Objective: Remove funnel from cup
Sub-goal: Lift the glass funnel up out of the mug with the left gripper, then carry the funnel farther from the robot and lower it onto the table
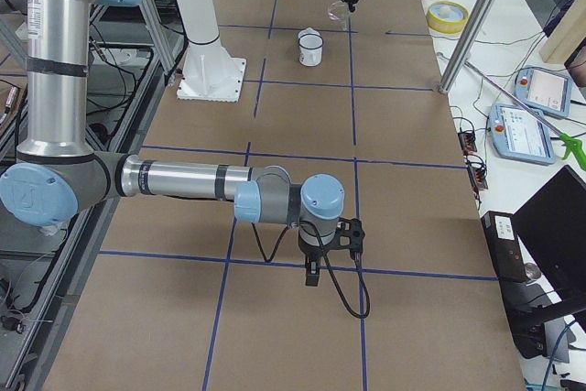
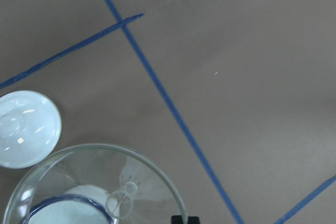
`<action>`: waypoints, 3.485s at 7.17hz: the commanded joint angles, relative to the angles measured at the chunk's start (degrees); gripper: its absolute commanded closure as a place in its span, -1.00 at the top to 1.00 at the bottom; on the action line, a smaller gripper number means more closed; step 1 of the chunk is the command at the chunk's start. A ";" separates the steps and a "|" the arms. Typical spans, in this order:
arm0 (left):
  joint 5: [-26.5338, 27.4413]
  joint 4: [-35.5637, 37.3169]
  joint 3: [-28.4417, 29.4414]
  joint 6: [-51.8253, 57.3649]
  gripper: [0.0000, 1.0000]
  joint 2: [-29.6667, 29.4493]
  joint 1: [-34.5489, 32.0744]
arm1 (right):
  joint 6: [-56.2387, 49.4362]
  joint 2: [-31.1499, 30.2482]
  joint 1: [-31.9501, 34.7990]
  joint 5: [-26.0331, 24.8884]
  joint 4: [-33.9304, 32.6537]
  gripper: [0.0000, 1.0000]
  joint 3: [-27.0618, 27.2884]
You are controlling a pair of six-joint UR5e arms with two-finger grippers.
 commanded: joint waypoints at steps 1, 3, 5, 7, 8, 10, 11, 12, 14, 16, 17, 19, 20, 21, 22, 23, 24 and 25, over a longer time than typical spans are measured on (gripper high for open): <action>0.30 -24.78 1.99 -0.48 -1.00 7.39 -3.91 | 0.00 0.00 0.00 0.00 0.00 1.00 0.00; 2.39 -47.47 14.05 -0.47 -1.00 9.02 -5.33 | 0.00 0.00 0.00 0.00 0.00 1.00 0.00; 6.96 -64.85 22.10 -1.18 -1.00 11.12 -5.25 | 0.00 0.00 0.00 0.00 0.00 1.00 0.00; 10.99 -77.13 27.54 -1.61 -1.00 12.00 -4.46 | 0.00 0.00 0.00 0.00 0.00 1.00 0.00; 12.41 -79.90 28.18 -2.84 -1.00 12.96 -2.54 | 0.00 0.00 0.00 0.00 0.00 1.00 0.00; 12.52 -80.63 28.45 -3.28 -1.00 13.32 0.10 | 0.00 0.00 0.00 0.00 0.00 1.00 0.00; 12.52 -80.72 28.28 -3.55 -1.00 15.06 1.42 | 0.00 0.00 0.00 0.00 0.00 1.00 0.00; 12.52 -80.63 28.54 -3.55 -1.00 15.34 2.48 | 0.00 0.00 0.00 0.00 0.00 1.00 0.00; 12.52 -80.63 28.45 -3.55 -1.00 16.22 2.67 | 0.00 0.00 0.00 0.00 0.00 1.00 0.00; 12.43 -80.63 28.54 -3.55 -1.00 16.66 2.75 | 0.00 0.00 0.00 0.00 0.00 1.00 0.00; 12.43 -80.72 29.06 -3.47 -1.00 16.84 2.75 | 0.00 0.00 0.00 0.00 0.00 1.00 0.00; 12.60 -80.98 29.42 -3.46 -1.00 16.84 2.67 | 0.00 0.00 0.00 0.00 0.00 1.00 0.00; 14.95 -82.64 30.20 -3.64 -1.00 16.75 2.67 | 0.00 0.00 0.00 0.00 0.00 1.00 0.00; 15.67 -83.18 30.38 -3.64 -1.00 16.75 2.49 | 0.00 0.00 0.00 0.00 0.00 1.00 0.00; 15.77 -83.53 31.78 -3.64 -1.00 16.58 2.14 | 0.00 0.00 0.00 0.00 0.00 1.00 0.00; 15.77 -83.88 32.49 -3.64 -1.00 16.40 2.14 | 0.00 0.00 0.00 0.00 0.00 1.00 -0.09; 15.77 -83.89 34.15 -3.64 -1.00 15.62 2.23 | 0.00 0.00 0.00 0.00 0.00 1.00 0.00; 15.77 -83.97 34.34 -3.64 -1.00 15.43 2.23 | 0.00 0.00 0.00 0.00 0.00 1.00 -0.09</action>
